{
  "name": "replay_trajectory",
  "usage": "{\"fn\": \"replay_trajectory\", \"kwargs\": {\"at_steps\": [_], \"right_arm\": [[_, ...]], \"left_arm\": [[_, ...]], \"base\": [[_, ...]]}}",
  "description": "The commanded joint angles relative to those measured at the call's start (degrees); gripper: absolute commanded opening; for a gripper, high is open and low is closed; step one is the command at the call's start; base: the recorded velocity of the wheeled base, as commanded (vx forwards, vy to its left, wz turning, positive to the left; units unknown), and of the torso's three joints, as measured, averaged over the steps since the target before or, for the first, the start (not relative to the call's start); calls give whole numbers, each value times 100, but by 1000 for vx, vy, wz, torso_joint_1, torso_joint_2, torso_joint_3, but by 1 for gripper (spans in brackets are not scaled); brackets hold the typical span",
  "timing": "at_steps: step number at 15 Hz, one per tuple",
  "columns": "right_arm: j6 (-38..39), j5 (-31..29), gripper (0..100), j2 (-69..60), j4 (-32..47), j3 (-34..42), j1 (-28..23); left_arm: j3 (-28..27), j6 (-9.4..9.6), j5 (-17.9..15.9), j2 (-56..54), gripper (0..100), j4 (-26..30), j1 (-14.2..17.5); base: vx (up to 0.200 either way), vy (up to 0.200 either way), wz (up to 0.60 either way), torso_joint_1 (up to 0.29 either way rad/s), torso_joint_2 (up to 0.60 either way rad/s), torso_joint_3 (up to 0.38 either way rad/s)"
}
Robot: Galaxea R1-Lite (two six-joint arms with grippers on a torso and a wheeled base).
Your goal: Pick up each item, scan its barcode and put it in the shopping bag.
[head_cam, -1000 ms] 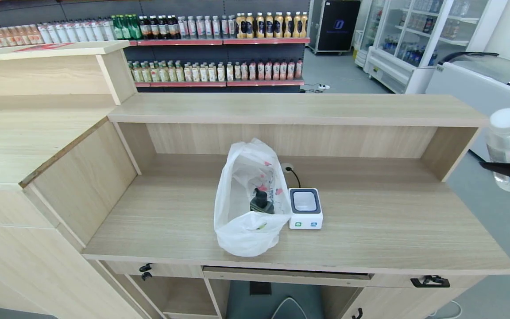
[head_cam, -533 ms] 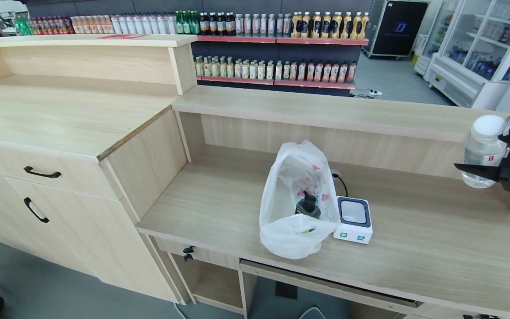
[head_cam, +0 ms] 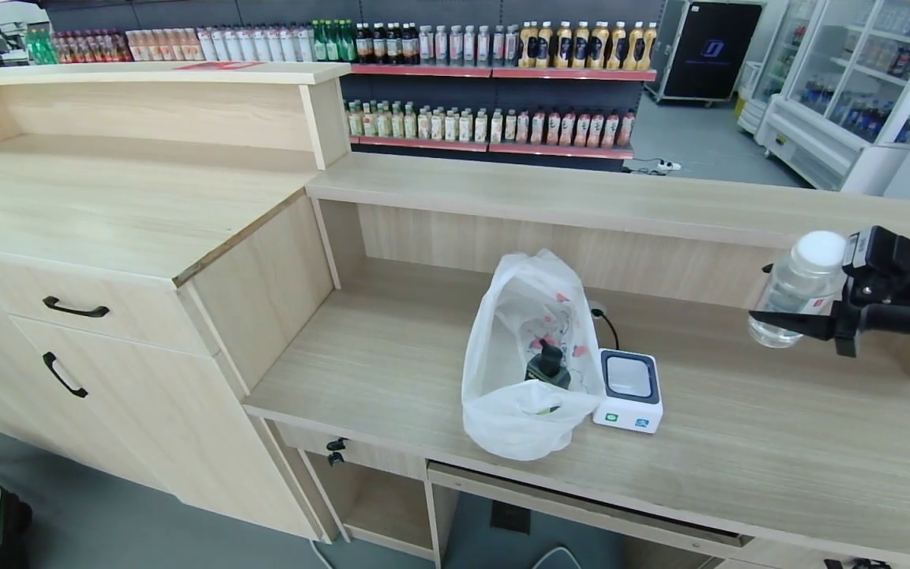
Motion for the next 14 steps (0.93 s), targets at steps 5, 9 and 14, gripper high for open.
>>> {"fn": "replay_trajectory", "kwargs": {"at_steps": [5, 9, 14], "right_arm": [[-191, 154, 0, 318, -71, 12, 324], [-762, 348, 0, 608, -361, -49, 438], [-788, 339, 0, 740, -642, 91, 465]], "left_arm": [[-4, -1, 3, 0, 100, -1, 4], [5, -1, 3, 0, 100, -1, 4], [-4, -1, 3, 0, 100, -1, 4]], "base": [[0, 0, 0, 0, 0, 0], [0, 0, 0, 0, 0, 0], [0, 0, 0, 0, 0, 0]]}}
